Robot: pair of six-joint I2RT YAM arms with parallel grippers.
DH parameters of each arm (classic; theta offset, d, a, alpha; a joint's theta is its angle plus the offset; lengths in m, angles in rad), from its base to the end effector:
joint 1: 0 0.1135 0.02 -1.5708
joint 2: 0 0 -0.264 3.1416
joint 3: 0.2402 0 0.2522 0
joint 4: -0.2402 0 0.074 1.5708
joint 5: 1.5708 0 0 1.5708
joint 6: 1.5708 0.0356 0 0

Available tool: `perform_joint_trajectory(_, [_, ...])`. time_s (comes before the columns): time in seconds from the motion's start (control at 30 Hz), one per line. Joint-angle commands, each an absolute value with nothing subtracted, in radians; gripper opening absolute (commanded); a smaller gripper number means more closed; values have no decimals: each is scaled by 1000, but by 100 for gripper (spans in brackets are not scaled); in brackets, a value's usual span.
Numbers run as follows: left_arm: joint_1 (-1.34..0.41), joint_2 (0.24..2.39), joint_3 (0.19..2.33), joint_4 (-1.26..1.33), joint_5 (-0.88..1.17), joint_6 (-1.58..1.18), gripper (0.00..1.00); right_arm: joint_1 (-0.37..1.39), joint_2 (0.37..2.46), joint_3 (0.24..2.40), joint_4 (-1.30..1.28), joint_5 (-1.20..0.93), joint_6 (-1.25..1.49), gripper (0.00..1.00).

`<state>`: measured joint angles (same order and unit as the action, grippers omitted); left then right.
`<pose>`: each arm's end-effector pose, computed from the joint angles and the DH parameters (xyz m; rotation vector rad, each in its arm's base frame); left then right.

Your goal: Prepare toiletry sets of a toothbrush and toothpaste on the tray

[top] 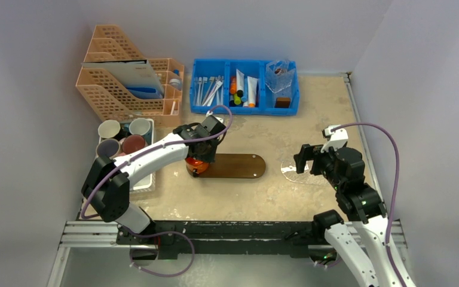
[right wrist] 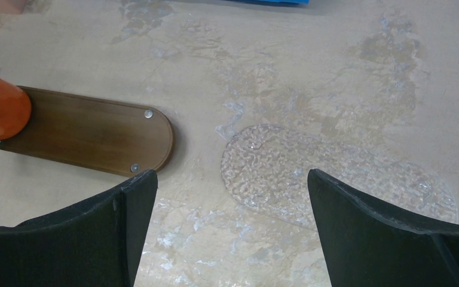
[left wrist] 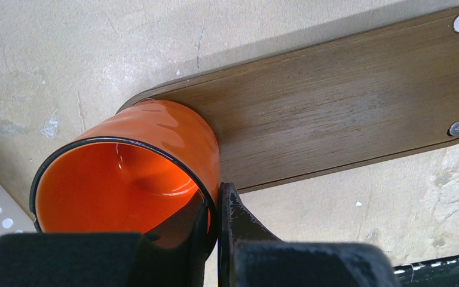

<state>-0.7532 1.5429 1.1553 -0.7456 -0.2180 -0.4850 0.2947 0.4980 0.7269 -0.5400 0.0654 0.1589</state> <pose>0.2301 -0.2052 0.2418 0.2914 2.6442 -0.1062 0.1129 0.0318 0.3201 -0.0832 1.8870 0.2493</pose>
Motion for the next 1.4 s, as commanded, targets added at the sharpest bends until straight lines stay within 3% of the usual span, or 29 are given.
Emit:
perform_joint_trajectory(0.0, [-756, 1550, 1147, -715, -234, -467, 0, 300, 505, 746, -535, 83, 144, 99])
perform_joint_trajectory(0.33, [-756, 1540, 1141, -726, -233, -468, 0, 299, 505, 746, -535, 82, 144, 99])
perform_joint_trajectory(0.73, [-758, 1521, 1144, -749, -225, -466, 8, 299, 505, 746, -532, 81, 143, 99])
perform_joint_trajectory(1.07, [-758, 1502, 1147, -763, -225, -472, 23, 299, 503, 746, -533, 80, 144, 99])
perform_joint_trajectory(1.37, [-758, 1445, 1218, -821, -248, -473, 45, 299, 506, 751, -539, 84, 144, 99])
